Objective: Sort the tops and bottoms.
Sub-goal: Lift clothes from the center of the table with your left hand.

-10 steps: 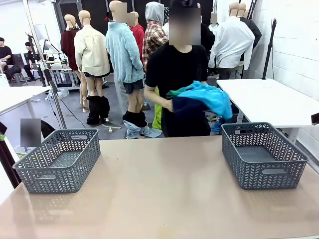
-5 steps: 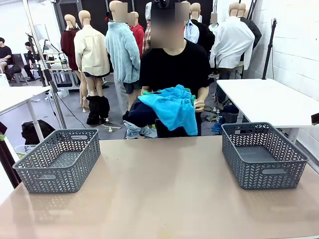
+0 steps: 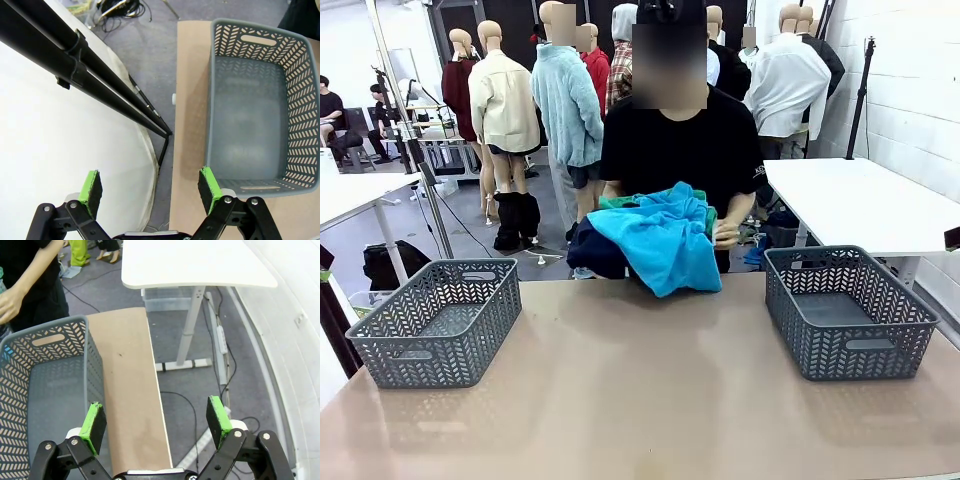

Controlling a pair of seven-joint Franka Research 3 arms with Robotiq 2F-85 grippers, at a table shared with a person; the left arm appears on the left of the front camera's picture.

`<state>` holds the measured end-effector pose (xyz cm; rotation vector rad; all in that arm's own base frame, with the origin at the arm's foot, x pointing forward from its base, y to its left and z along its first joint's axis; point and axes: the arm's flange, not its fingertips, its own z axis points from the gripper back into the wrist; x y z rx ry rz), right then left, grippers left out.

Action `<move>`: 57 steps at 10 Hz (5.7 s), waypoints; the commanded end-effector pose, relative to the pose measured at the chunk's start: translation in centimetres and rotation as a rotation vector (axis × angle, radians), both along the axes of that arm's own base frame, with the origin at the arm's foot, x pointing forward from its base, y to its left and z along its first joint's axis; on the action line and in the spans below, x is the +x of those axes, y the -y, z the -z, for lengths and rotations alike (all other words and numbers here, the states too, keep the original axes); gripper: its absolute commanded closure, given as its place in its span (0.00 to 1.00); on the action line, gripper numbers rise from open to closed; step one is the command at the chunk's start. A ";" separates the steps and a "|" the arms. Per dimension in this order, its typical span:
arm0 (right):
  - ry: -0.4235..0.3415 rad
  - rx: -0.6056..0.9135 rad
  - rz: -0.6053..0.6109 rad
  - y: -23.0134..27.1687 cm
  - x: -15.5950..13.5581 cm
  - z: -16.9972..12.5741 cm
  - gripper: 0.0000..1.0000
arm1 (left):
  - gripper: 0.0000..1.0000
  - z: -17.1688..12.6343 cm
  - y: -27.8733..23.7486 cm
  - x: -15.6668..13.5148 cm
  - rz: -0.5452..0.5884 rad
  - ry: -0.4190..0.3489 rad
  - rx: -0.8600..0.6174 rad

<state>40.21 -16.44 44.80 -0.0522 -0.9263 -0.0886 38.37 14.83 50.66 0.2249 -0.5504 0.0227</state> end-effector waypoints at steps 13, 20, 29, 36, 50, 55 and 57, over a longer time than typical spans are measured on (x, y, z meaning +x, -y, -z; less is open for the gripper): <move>-0.003 -0.009 0.000 -0.2 -0.1 -0.3 0.00 | 0.00 0.1 0.0 -0.3 -0.006 -0.002 0.012; -0.003 -0.009 0.000 -0.2 -0.1 -0.3 0.00 | 0.00 0.1 0.0 -0.3 -0.006 -0.002 0.012; -0.003 -0.009 0.000 -0.2 -0.1 -0.3 0.00 | 0.00 0.1 0.0 -0.3 -0.006 -0.002 0.012; -0.003 -0.009 0.000 -0.2 -0.1 -0.3 0.00 | 0.00 0.1 0.0 -0.3 -0.006 -0.002 0.012; -0.003 -0.009 0.000 -0.2 -0.1 -0.3 0.00 | 0.00 0.1 0.0 -0.3 -0.006 -0.002 0.012; -0.003 -0.009 0.000 -0.2 -0.1 -0.3 0.00 | 0.00 0.1 0.0 -0.3 -0.006 -0.002 0.012; -0.003 -0.009 0.000 -0.2 -0.1 -0.3 0.00 | 0.00 0.1 0.0 -0.3 -0.006 -0.002 0.012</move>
